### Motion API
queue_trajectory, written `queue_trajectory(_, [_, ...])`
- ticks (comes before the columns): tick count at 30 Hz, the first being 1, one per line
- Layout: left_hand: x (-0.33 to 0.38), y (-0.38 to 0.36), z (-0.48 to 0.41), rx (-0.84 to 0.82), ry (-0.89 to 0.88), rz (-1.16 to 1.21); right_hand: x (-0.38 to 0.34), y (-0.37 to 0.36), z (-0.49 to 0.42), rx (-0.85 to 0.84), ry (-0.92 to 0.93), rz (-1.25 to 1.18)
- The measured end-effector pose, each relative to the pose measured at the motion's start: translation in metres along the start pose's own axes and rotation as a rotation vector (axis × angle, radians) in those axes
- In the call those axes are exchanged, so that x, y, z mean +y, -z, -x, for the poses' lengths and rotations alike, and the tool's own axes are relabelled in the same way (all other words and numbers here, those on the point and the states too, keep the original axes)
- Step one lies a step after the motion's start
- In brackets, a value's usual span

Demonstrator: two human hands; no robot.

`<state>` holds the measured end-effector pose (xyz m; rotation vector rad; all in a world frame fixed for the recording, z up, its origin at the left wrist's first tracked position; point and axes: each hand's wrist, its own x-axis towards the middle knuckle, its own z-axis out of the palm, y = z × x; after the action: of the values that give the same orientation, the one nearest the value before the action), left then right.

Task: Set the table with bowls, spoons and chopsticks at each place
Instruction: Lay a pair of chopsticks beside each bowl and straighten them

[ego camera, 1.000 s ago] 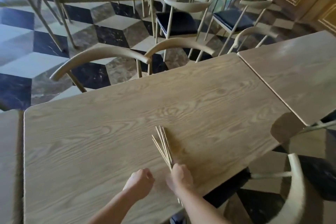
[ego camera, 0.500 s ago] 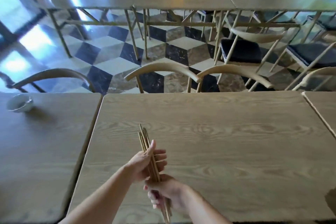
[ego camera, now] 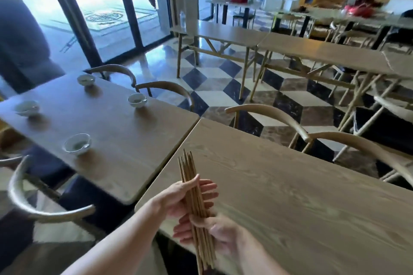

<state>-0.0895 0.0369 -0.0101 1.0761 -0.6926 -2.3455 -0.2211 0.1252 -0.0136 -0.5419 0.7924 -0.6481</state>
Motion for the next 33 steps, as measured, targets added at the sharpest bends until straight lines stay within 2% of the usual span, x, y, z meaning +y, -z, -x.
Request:
queue_trajectory(2, [0.004,0.014,0.021,-0.063,-0.057,-0.011,0.001,-0.016,-0.009,-0.023,-0.014,0.012])
queue_trajectory(4, [0.008,0.035,0.050,-0.056,-0.109,0.001,0.007,-0.041,-0.020,-0.061,-0.026,0.048])
queue_trajectory(7, [0.006,0.072,0.093,0.020,-0.177,0.047,0.026,-0.086,-0.037,-0.039,-0.064,0.118])
queue_trajectory(11, [-0.001,0.131,0.158,0.215,-0.260,0.110,0.060,-0.159,-0.063,0.023,-0.065,0.212])
queue_trajectory(16, [-0.020,0.216,0.255,0.230,-0.305,0.181,0.121,-0.256,-0.098,0.076,-0.119,0.286])
queue_trajectory(25, [-0.041,0.297,0.385,0.146,-0.346,0.156,0.182,-0.362,-0.137,-0.237,-0.319,0.328])
queue_trajectory(33, [-0.035,0.341,0.414,0.249,-0.384,0.277,0.192,-0.395,-0.185,-0.192,-0.397,0.585])
